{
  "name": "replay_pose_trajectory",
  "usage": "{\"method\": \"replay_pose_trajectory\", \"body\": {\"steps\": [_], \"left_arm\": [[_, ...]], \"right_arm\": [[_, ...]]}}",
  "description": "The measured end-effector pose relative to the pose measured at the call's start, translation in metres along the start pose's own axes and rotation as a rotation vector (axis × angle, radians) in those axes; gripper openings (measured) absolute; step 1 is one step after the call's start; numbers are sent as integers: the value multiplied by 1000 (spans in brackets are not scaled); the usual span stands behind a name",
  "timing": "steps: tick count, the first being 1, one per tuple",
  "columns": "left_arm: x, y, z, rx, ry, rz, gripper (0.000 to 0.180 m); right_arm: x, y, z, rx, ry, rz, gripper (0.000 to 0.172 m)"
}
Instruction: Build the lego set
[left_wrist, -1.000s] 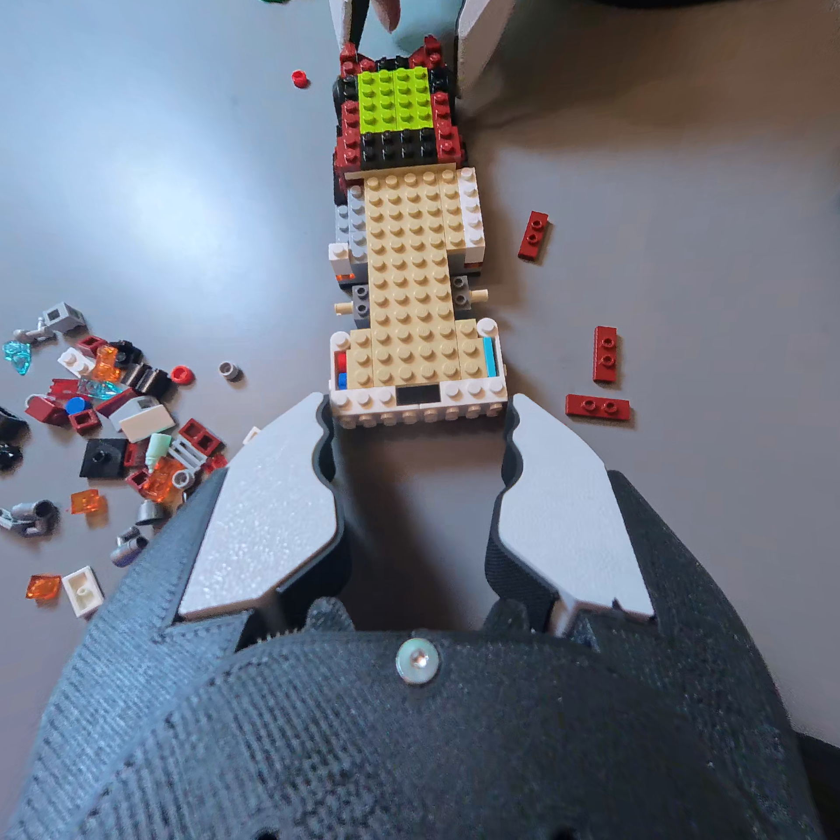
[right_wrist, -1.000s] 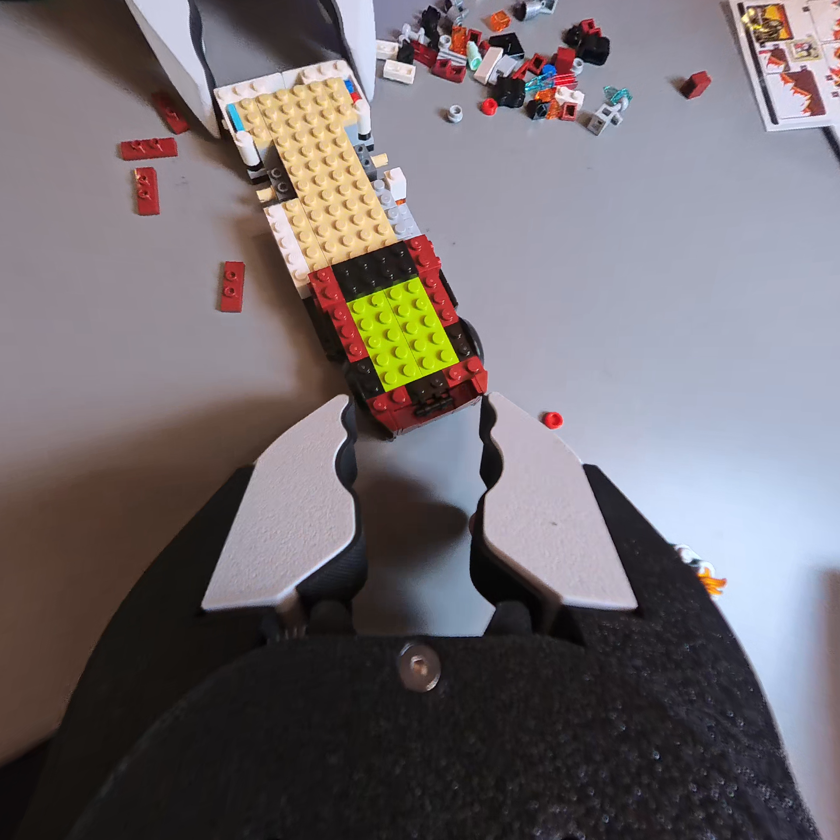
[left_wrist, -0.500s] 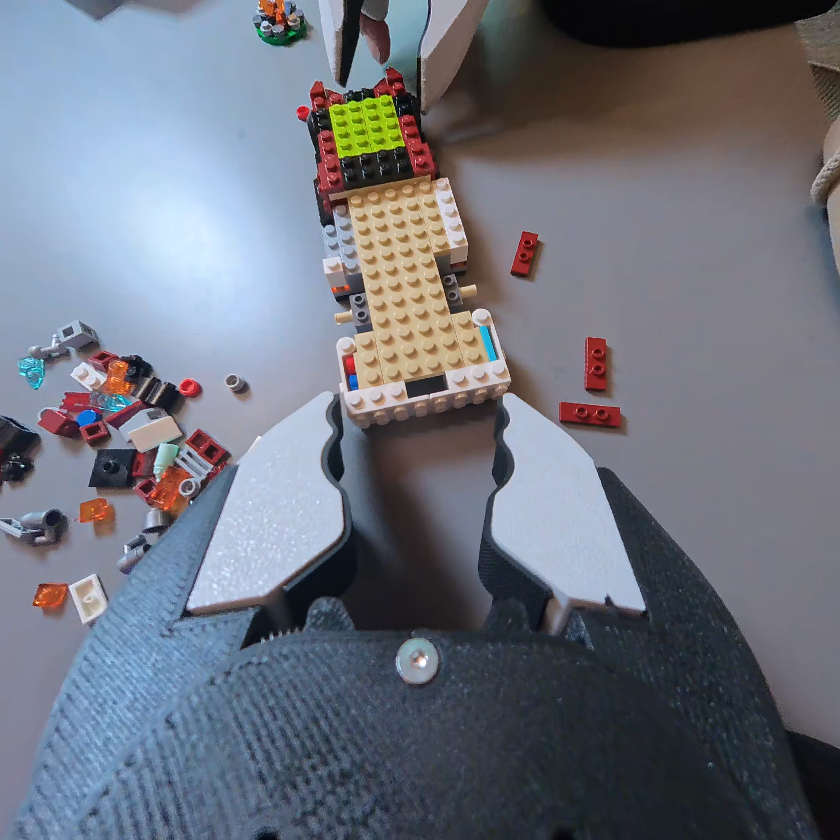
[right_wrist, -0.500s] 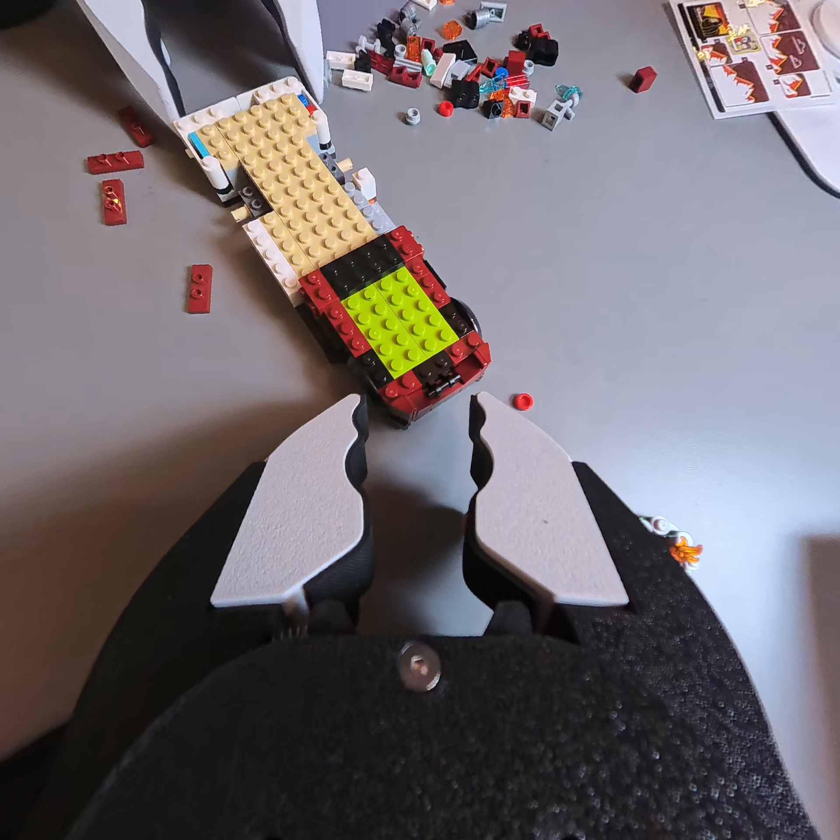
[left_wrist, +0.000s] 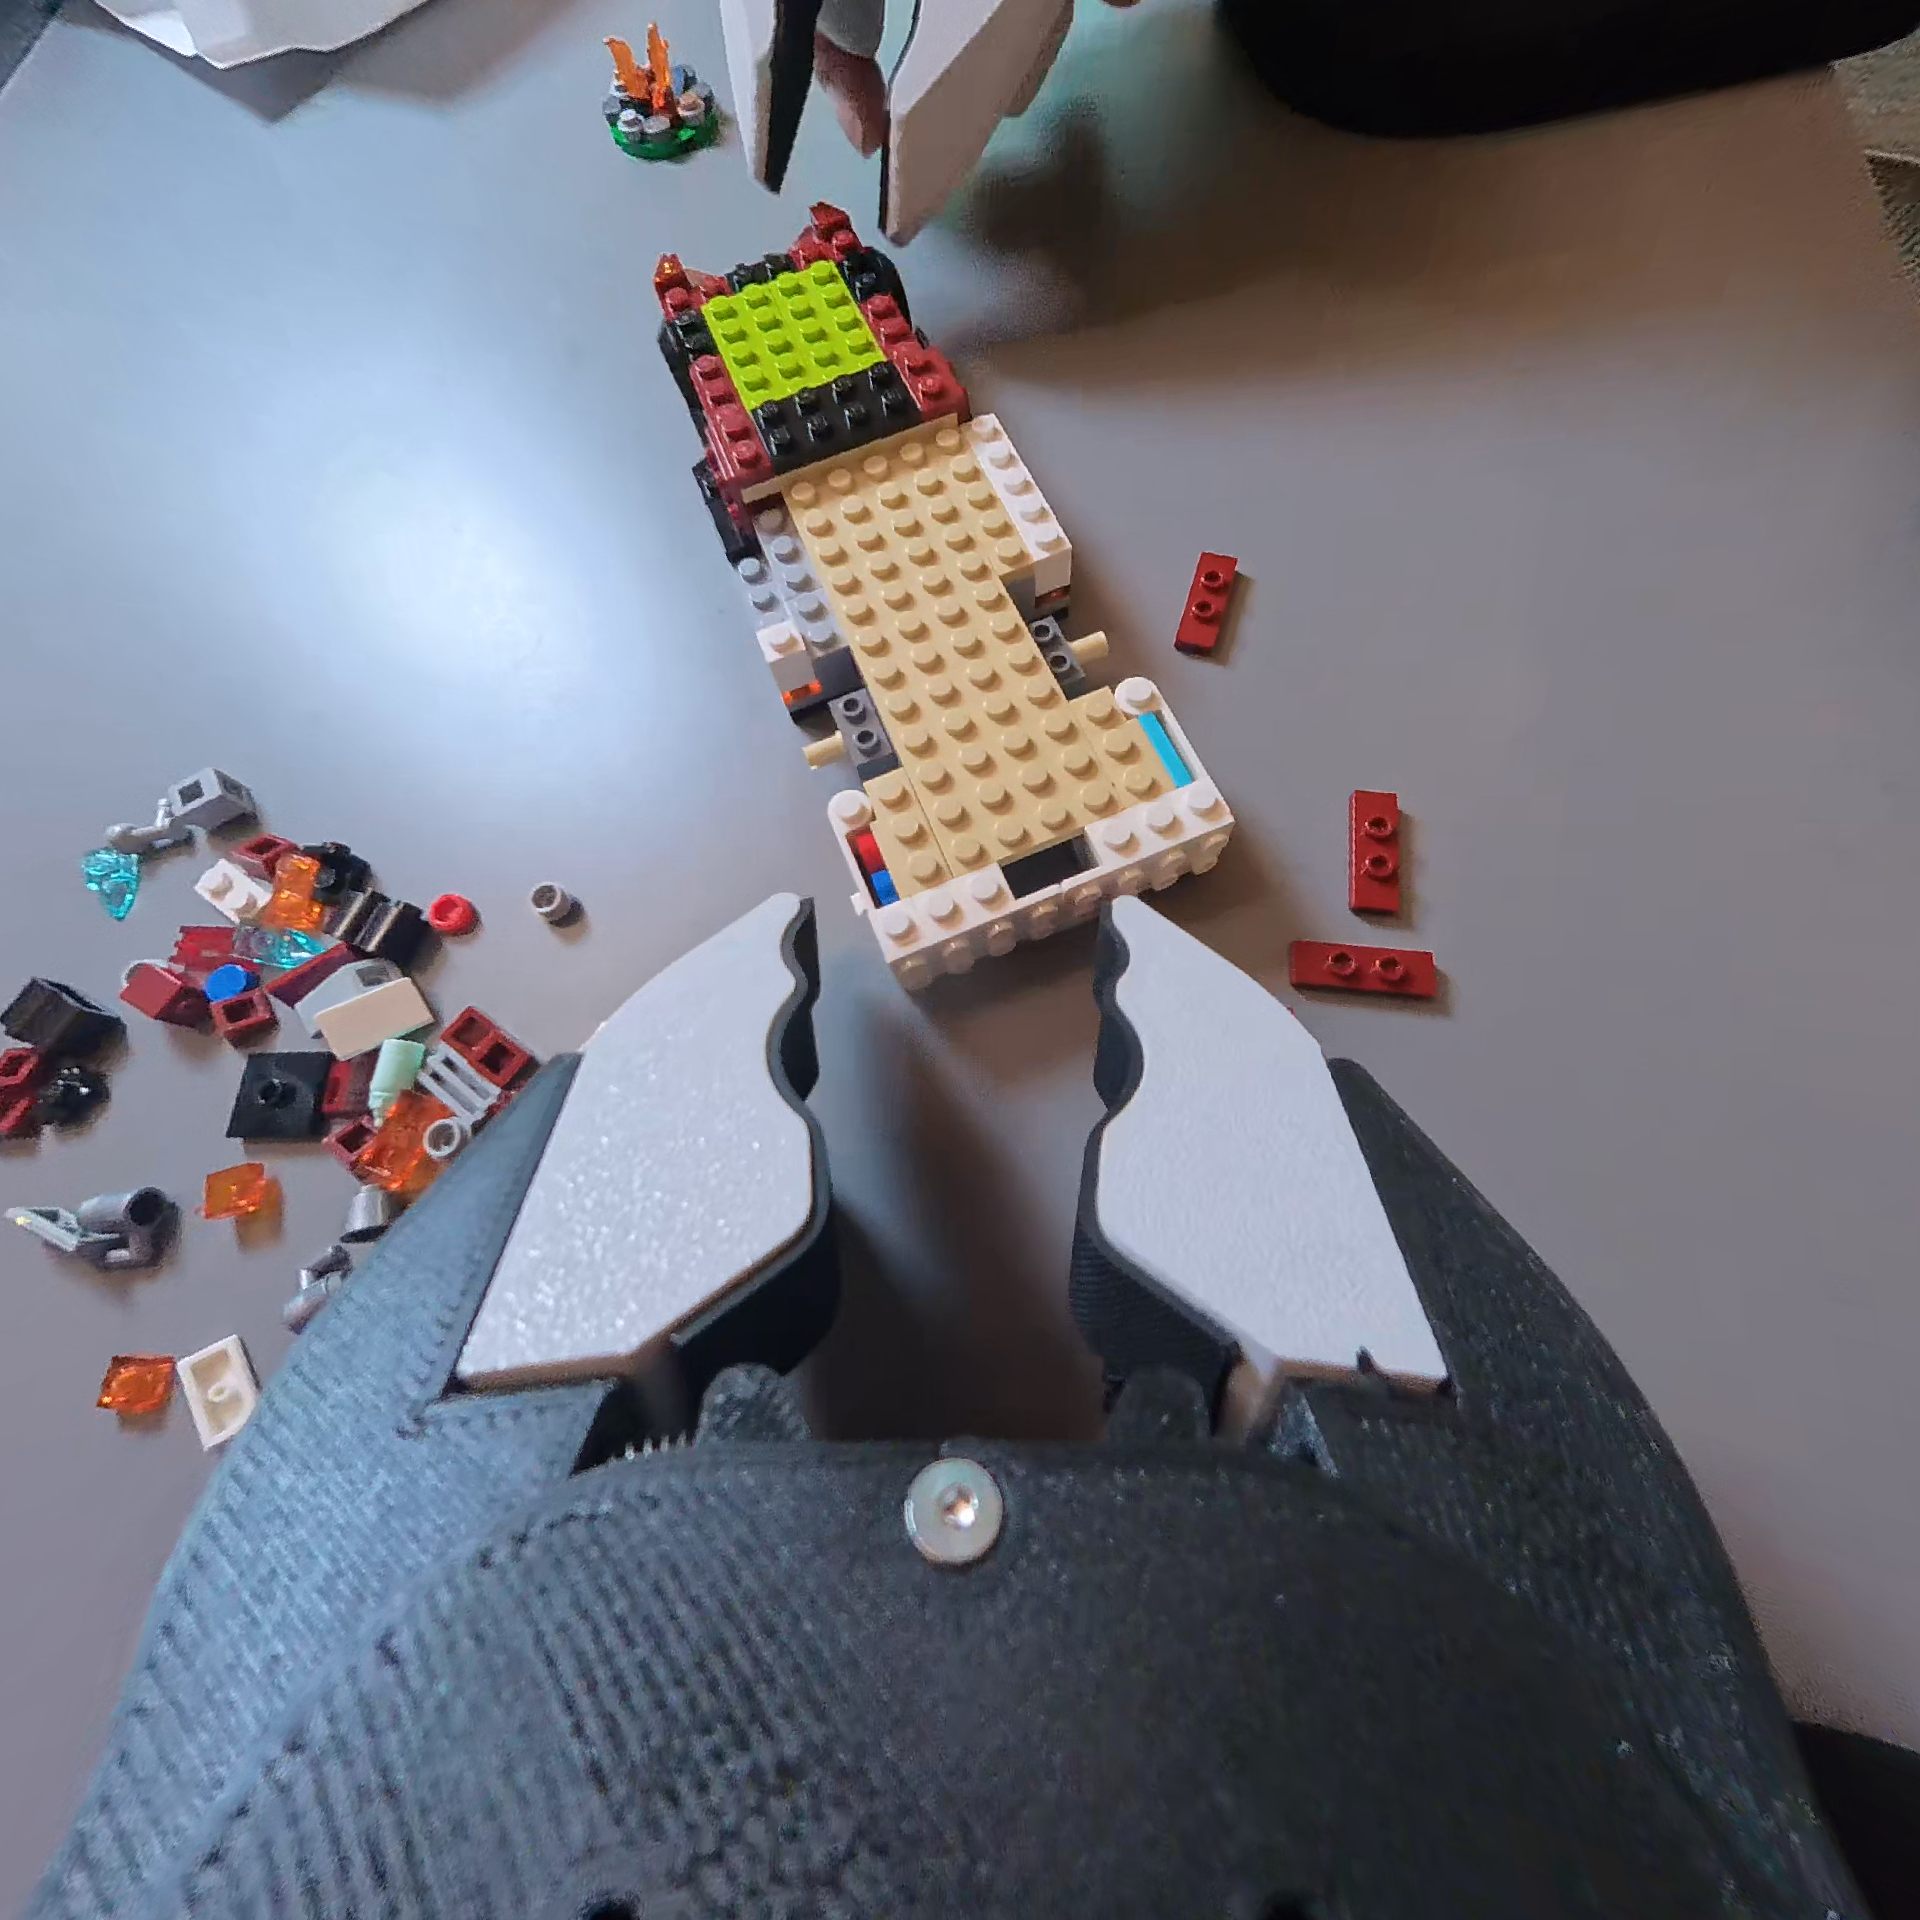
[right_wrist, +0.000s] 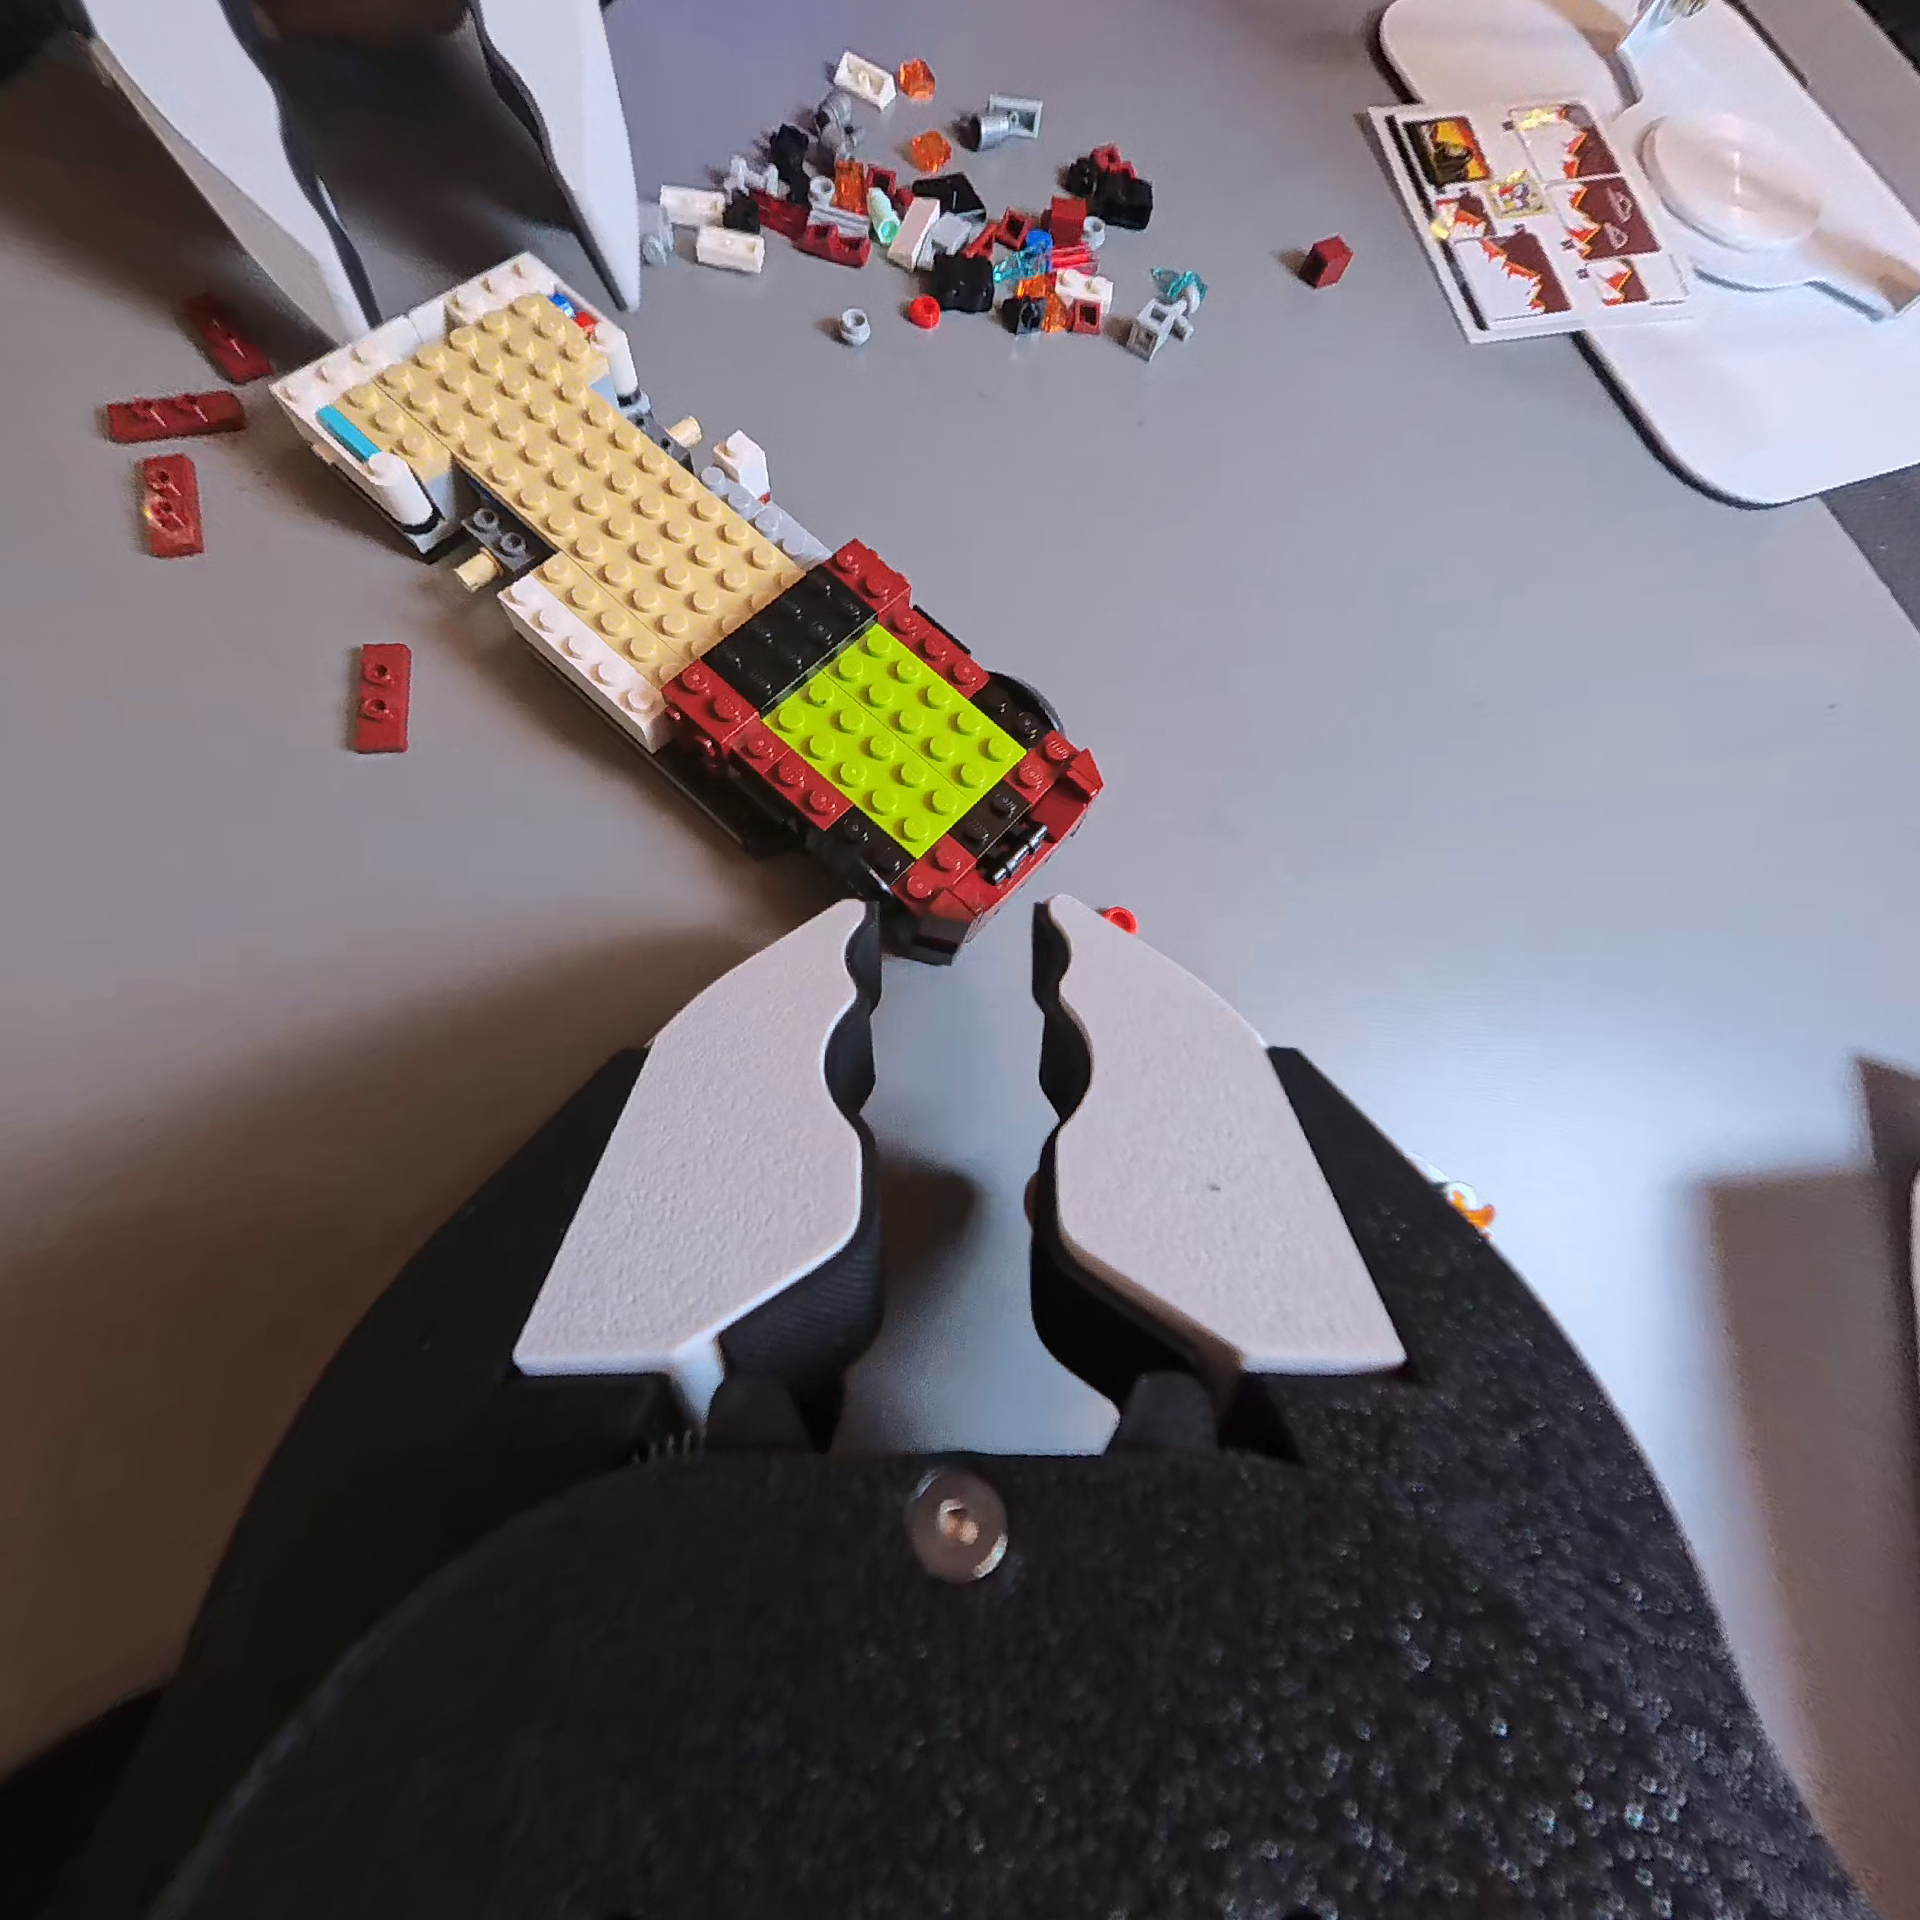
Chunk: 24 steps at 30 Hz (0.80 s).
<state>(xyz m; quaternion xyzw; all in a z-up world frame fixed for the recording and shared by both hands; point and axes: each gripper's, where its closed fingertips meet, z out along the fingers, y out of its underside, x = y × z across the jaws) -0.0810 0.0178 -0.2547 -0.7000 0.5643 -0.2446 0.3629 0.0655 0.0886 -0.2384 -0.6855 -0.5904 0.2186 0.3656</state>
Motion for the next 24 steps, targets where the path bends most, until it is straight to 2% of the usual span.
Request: {"method": "replay_pose_trajectory", "body": {"steps": [4, 12, 24], "left_arm": [[4, 1, 4, -8, 14, 10, 51], [7, -2, 6, -4, 15, 30, 47], [10, -6, 8, 7, 18, 41, 45]], "right_arm": [[-1, -9, -6, 55, -9, 18, 28], [-9, -8, -1, 48, -38, -1, 31], [-4, -29, -6, 182, -1, 22, 37]]}}
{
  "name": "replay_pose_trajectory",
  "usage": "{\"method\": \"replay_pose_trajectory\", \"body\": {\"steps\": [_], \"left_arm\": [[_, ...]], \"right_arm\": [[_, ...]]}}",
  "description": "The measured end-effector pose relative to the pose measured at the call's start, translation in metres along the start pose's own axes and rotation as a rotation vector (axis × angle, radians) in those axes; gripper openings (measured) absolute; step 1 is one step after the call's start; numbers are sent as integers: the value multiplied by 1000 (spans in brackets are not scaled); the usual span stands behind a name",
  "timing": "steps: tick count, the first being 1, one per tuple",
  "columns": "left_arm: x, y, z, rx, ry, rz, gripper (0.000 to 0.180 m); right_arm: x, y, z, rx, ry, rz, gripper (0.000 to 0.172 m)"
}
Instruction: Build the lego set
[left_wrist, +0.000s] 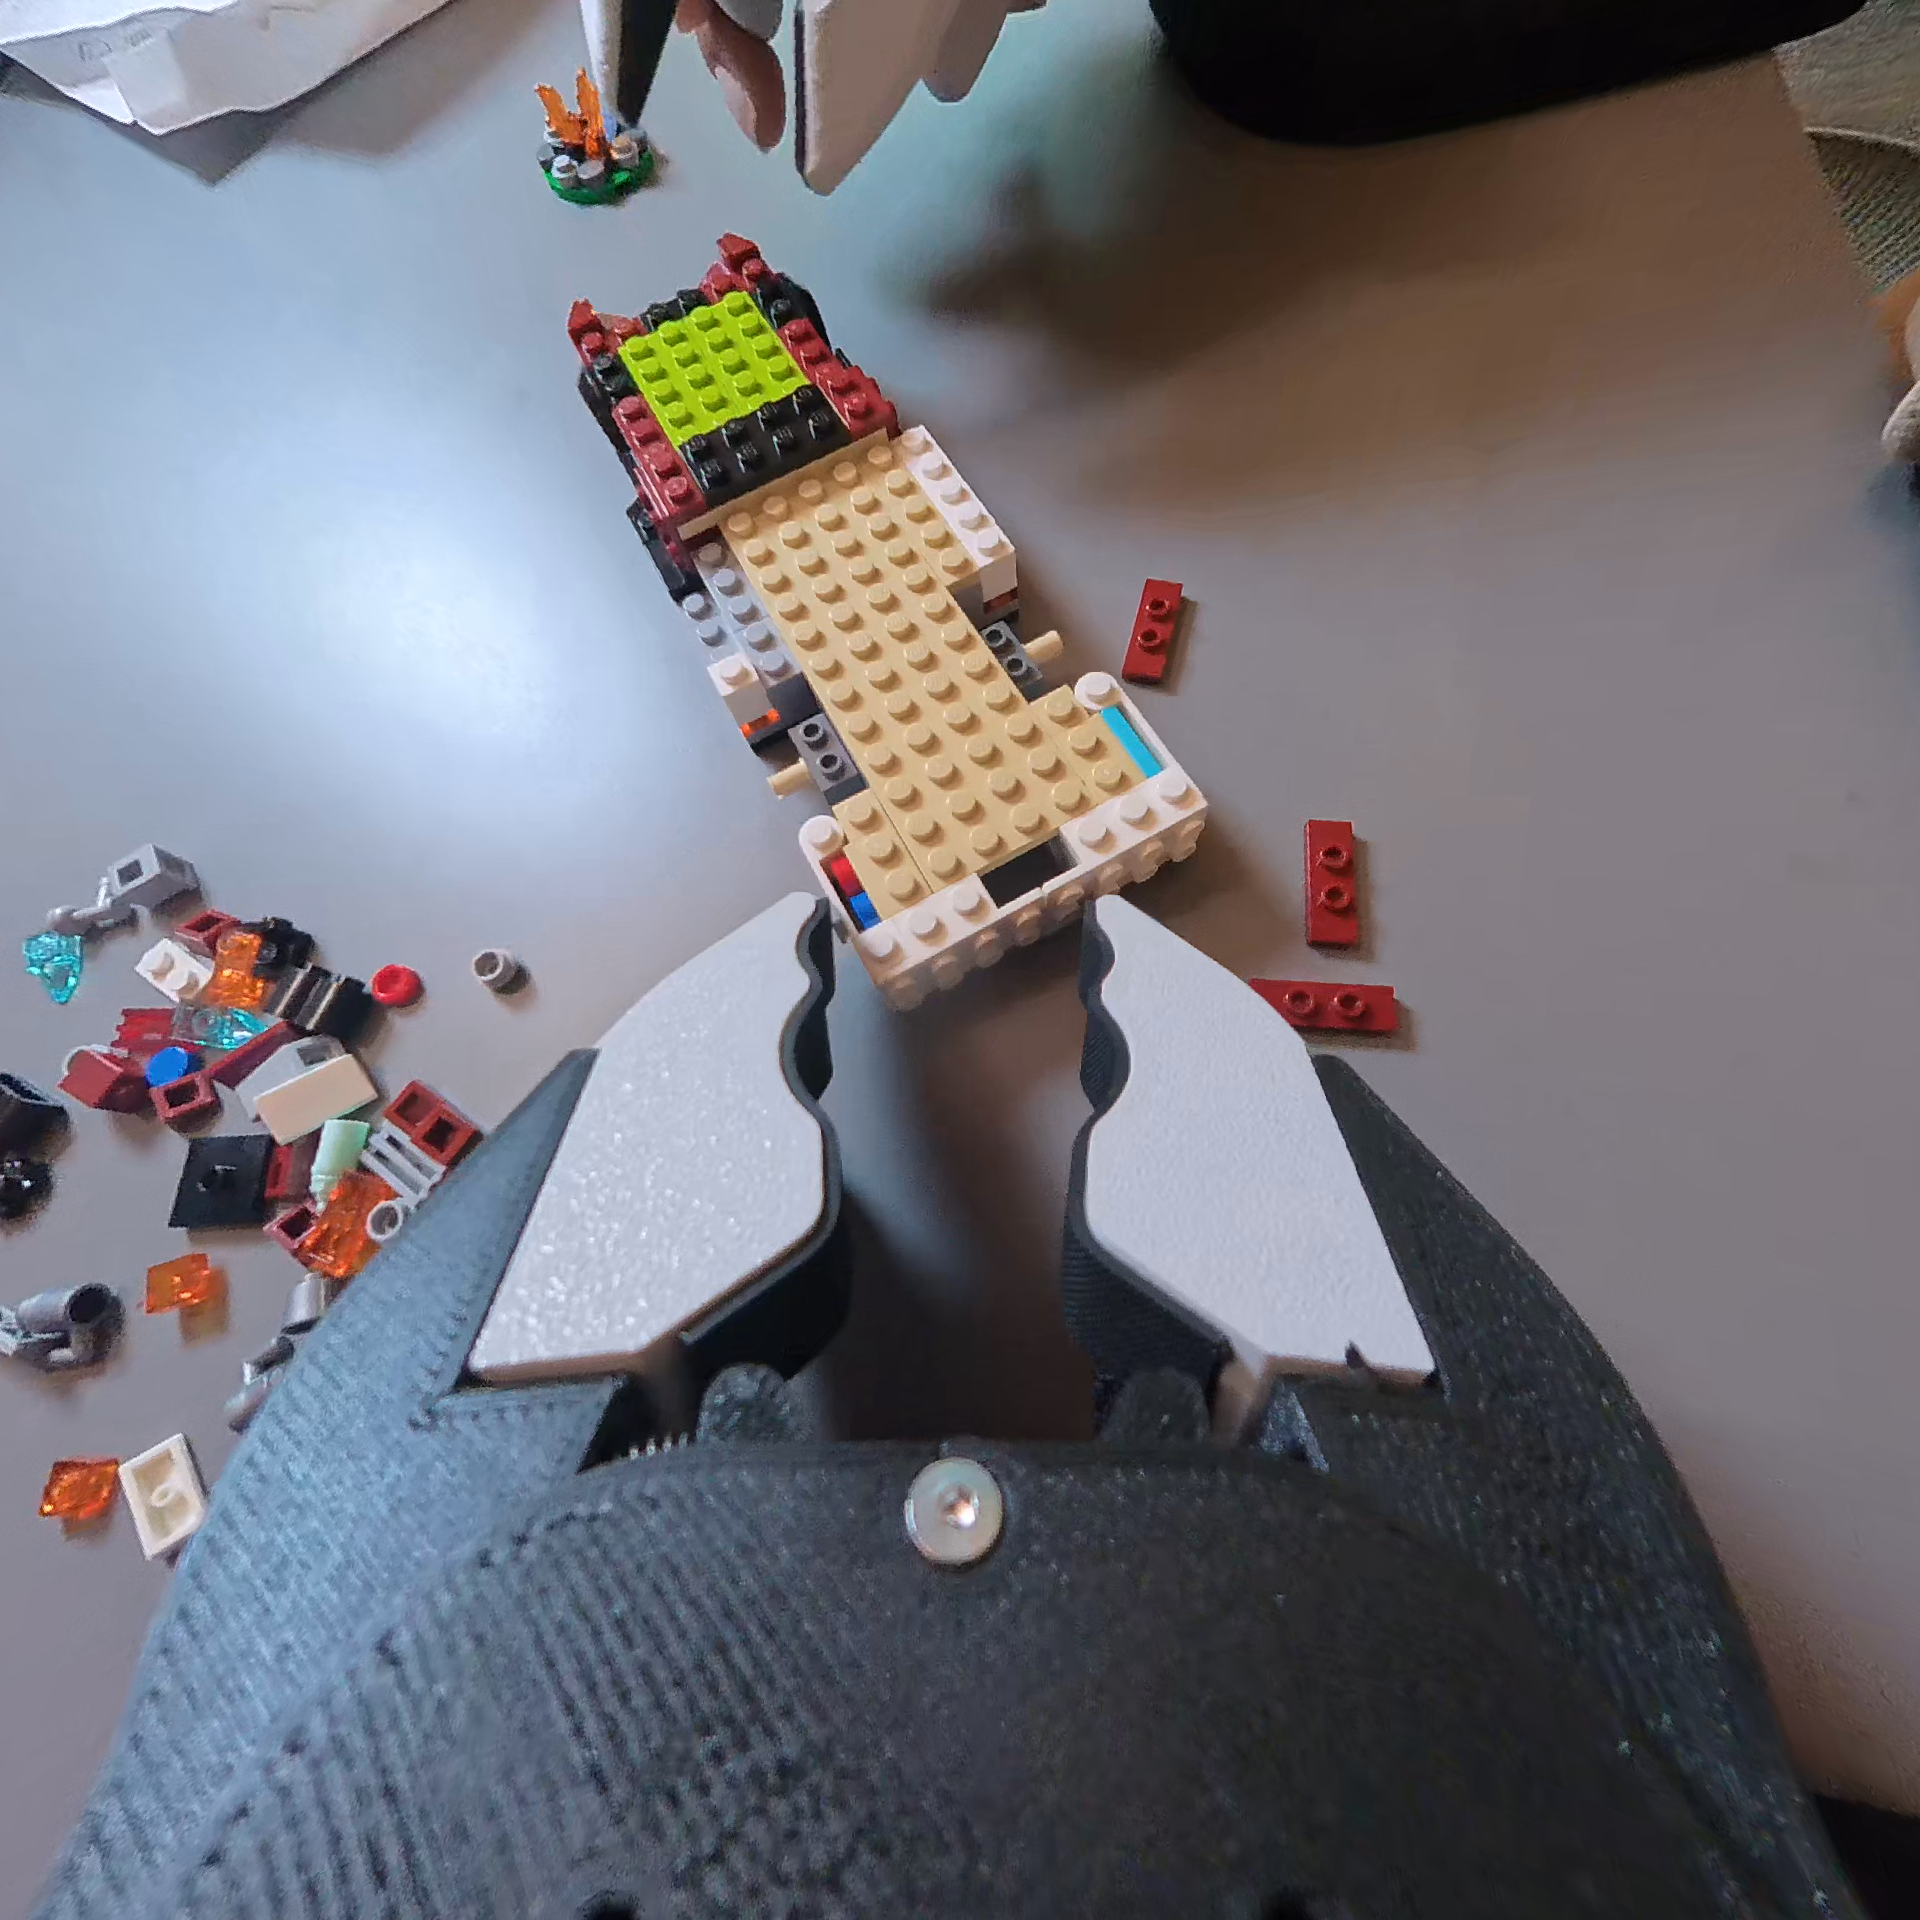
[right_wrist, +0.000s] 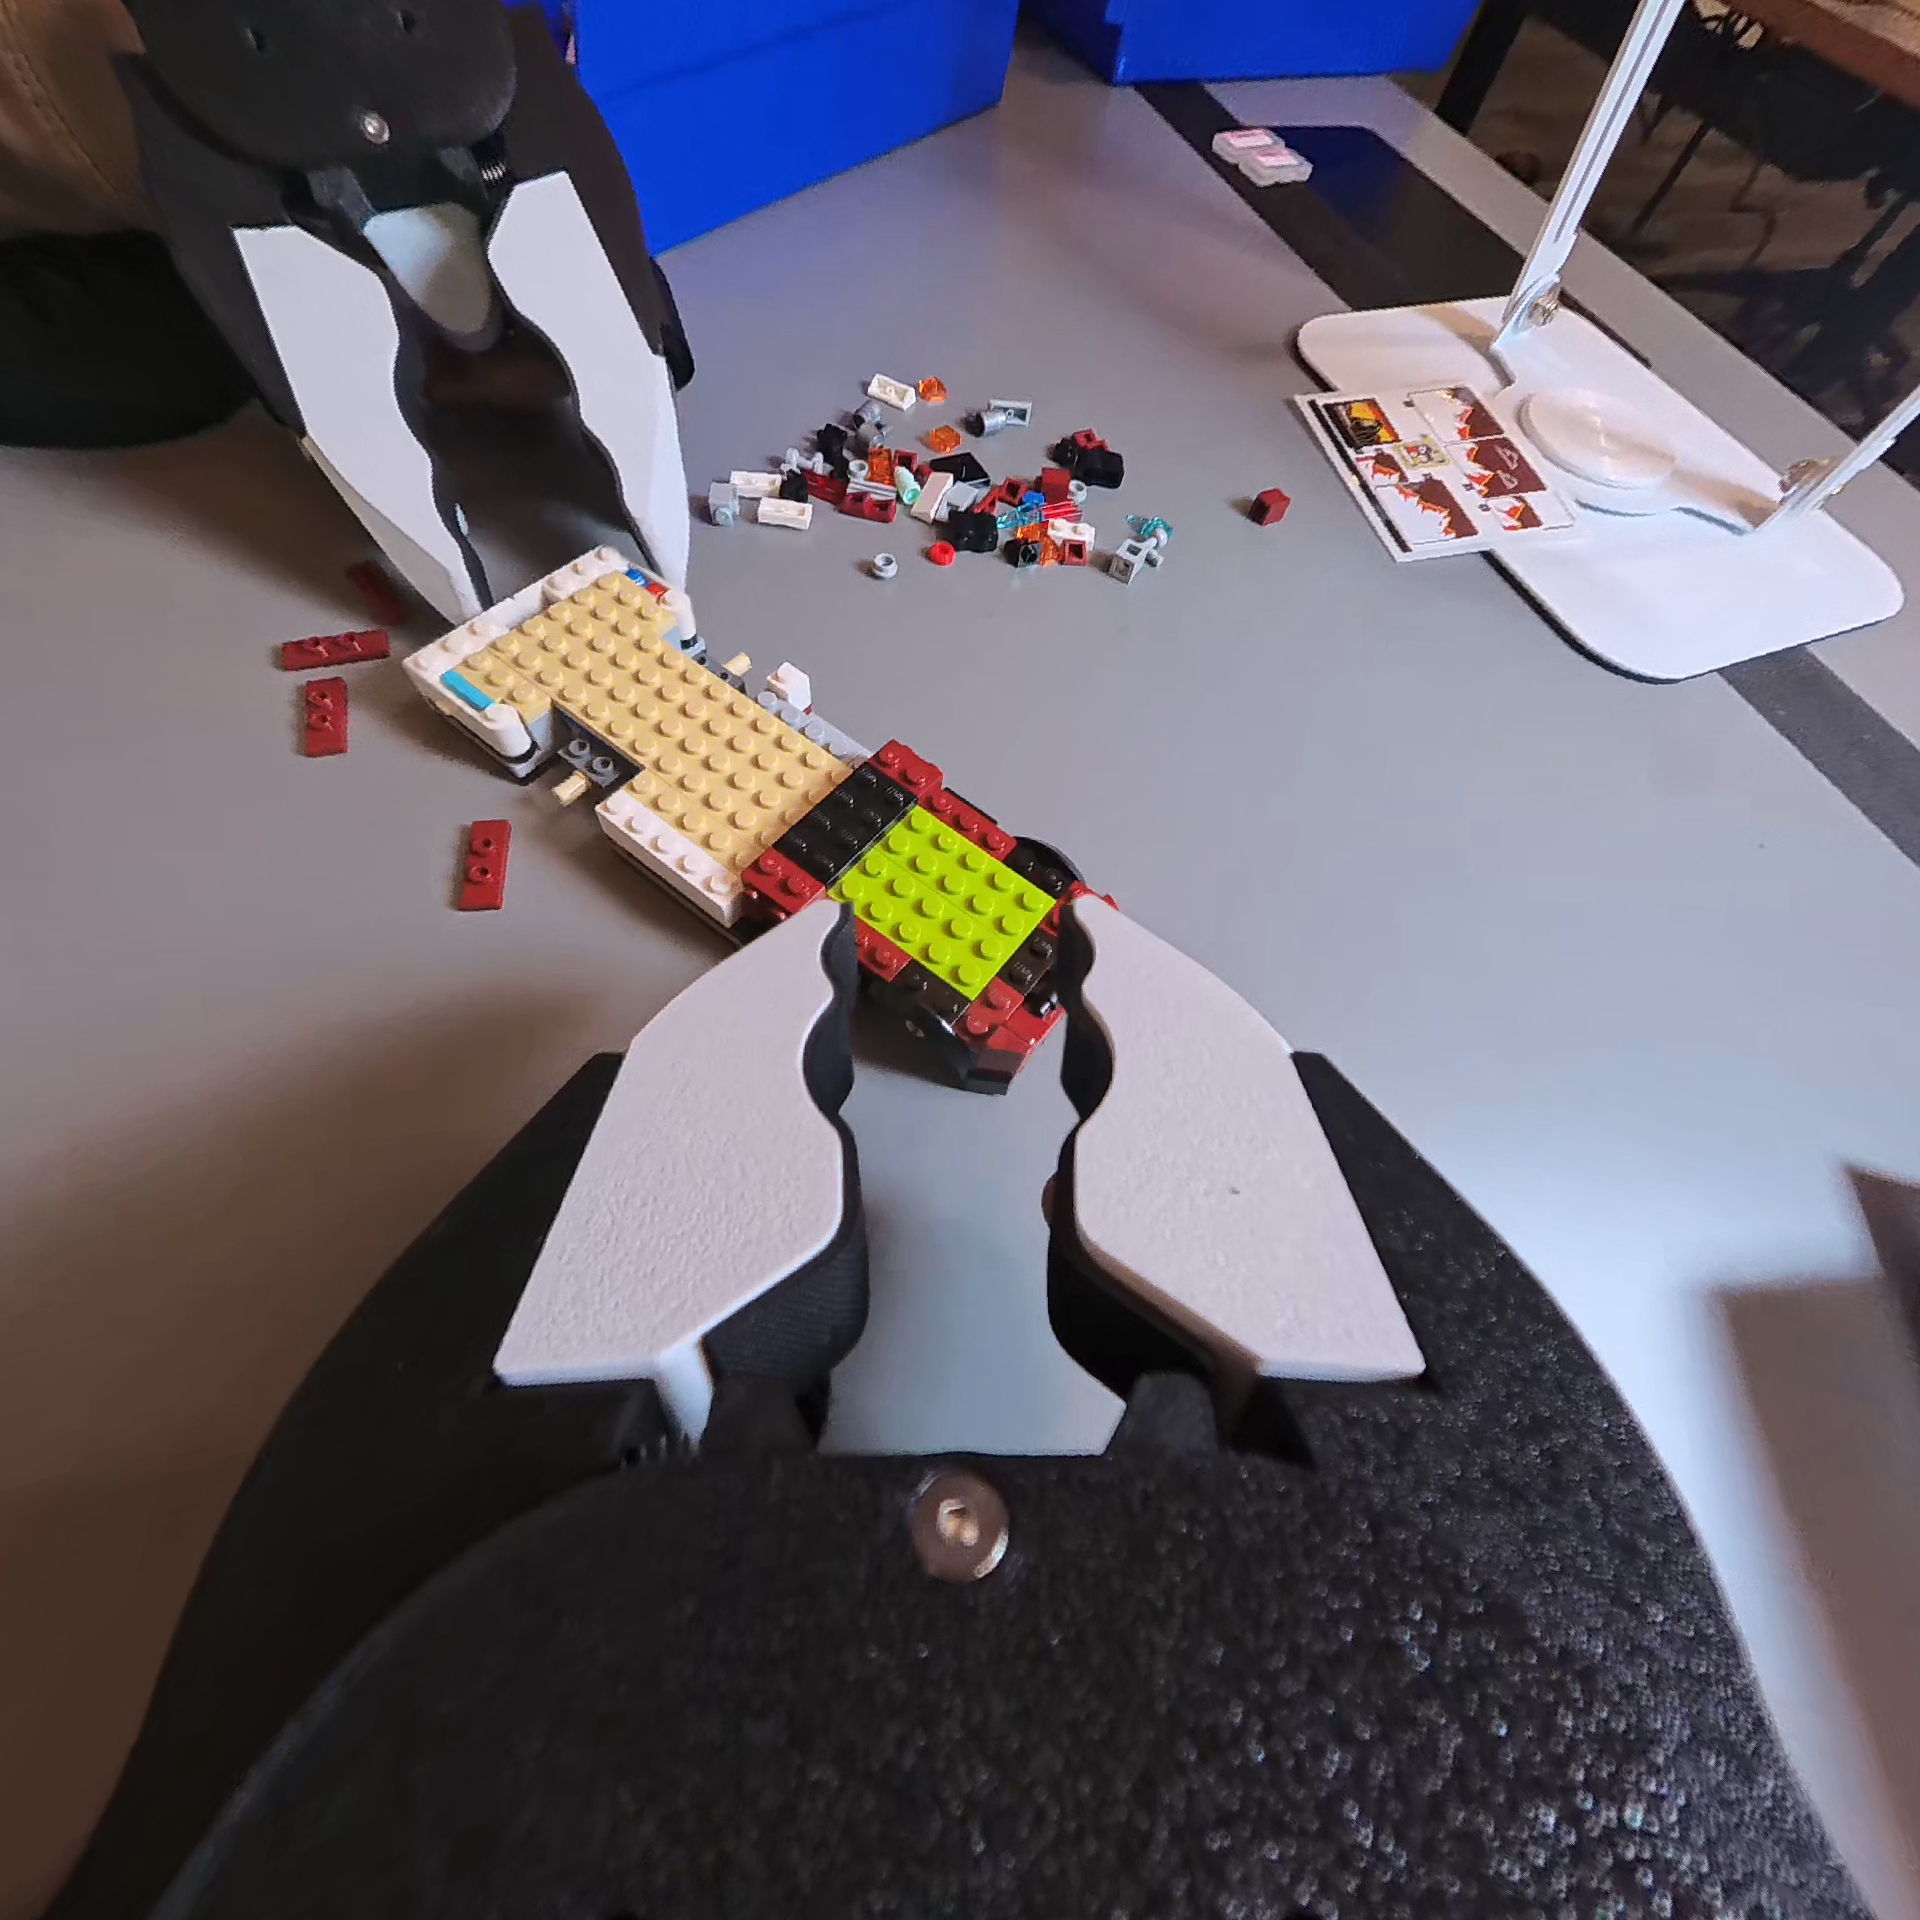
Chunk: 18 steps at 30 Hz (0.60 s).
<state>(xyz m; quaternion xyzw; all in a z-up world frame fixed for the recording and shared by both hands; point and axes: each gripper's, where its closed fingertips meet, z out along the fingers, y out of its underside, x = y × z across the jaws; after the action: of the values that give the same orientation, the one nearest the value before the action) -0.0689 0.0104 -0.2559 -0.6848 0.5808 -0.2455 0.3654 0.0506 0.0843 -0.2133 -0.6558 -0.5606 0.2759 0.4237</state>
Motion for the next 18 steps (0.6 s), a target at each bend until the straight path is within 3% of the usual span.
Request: {"method": "replay_pose_trajectory", "body": {"steps": [11, 18], "left_arm": [[-3, -7, -8, 56, 6, -19, 43], [-28, -43, -40, 308, -84, -136, 21]], "right_arm": [[7, -7, -1, 69, 38, 7, 37], [33, -34, -23, 251, 194, 39, 38]]}}
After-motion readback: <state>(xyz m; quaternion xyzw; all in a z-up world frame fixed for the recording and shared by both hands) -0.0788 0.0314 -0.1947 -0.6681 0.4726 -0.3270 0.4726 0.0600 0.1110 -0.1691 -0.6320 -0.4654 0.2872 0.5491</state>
